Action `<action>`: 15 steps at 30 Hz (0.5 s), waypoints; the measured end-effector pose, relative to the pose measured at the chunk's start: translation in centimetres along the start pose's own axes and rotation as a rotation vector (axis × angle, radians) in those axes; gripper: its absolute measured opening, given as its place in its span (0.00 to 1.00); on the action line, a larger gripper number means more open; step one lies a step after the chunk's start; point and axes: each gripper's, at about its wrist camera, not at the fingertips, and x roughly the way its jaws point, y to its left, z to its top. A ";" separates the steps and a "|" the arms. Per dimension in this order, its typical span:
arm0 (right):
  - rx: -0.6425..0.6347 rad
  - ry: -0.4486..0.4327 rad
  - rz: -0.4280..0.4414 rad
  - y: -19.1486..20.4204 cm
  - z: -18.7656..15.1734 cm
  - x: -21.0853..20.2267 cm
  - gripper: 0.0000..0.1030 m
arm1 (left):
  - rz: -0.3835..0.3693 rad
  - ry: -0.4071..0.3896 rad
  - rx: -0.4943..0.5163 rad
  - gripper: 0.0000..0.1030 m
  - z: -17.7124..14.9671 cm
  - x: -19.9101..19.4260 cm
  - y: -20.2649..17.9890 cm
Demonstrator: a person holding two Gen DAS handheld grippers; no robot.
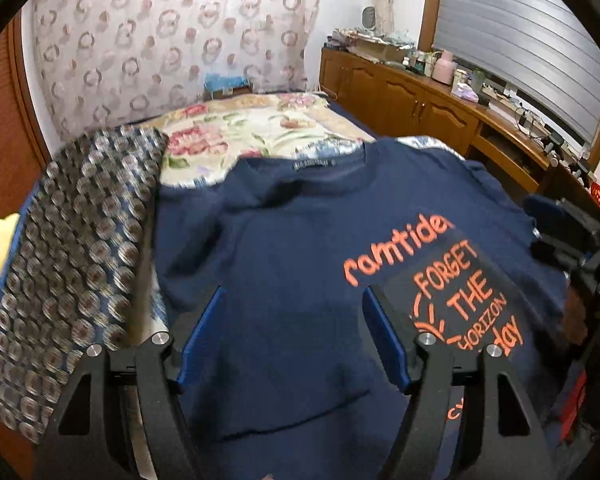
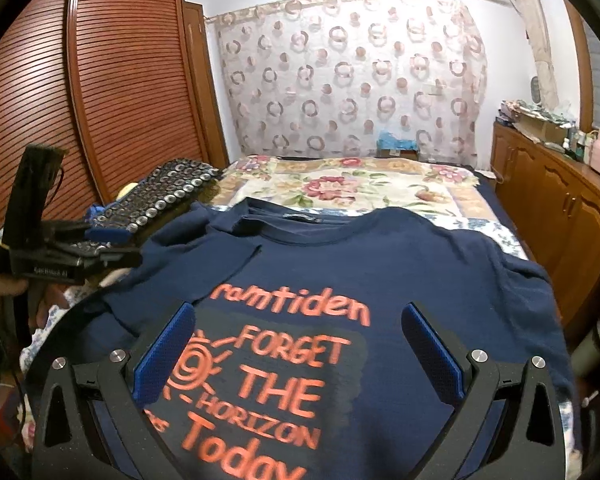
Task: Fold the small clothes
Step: 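Move the right gripper over the shirt sleeve nearest it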
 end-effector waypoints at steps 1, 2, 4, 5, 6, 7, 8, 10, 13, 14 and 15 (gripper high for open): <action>-0.003 0.000 -0.011 -0.3 0.0 -0.2 0.99 | 0.000 0.005 -0.001 0.69 -0.2 0.3 -0.2; -0.005 0.001 -0.022 -0.6 0.0 -0.4 0.99 | -0.001 0.011 -0.002 0.69 -0.4 0.7 -0.5; -0.011 0.004 -0.045 -1.4 0.0 -0.8 0.99 | 0.001 0.025 -0.006 0.69 -0.8 1.6 -0.8; -0.013 0.006 -0.062 -1.8 -0.1 -1.2 0.98 | 0.004 0.027 -0.007 0.69 -1.0 1.8 -0.8; -0.012 0.007 -0.078 -2.4 -0.1 -1.4 0.98 | 0.005 0.031 -0.007 0.69 -1.1 2.2 -0.9; -0.010 0.011 -0.095 -3.0 -0.2 -1.6 0.97 | 0.005 0.041 -0.009 0.69 -1.3 2.6 -1.0; -0.008 0.016 -0.109 -3.7 -0.3 -1.8 0.96 | 0.008 0.047 -0.012 0.70 -1.3 2.9 -1.0; -0.018 0.041 -0.133 -5.0 -0.6 -2.0 0.90 | 0.011 0.061 -0.015 0.69 -1.5 3.5 -1.1; 0.002 0.081 -0.193 -7.7 -0.9 -2.3 0.84 | 0.015 0.076 -0.018 0.69 -1.8 4.1 -1.1; 0.014 0.089 -0.205 -8.6 -0.9 -2.5 0.83 | 0.011 0.083 -0.020 0.70 -1.9 4.3 -1.1; 0.028 0.097 -0.220 -9.5 -0.9 -2.6 0.81 | 0.008 0.086 -0.020 0.70 -2.0 4.5 -1.1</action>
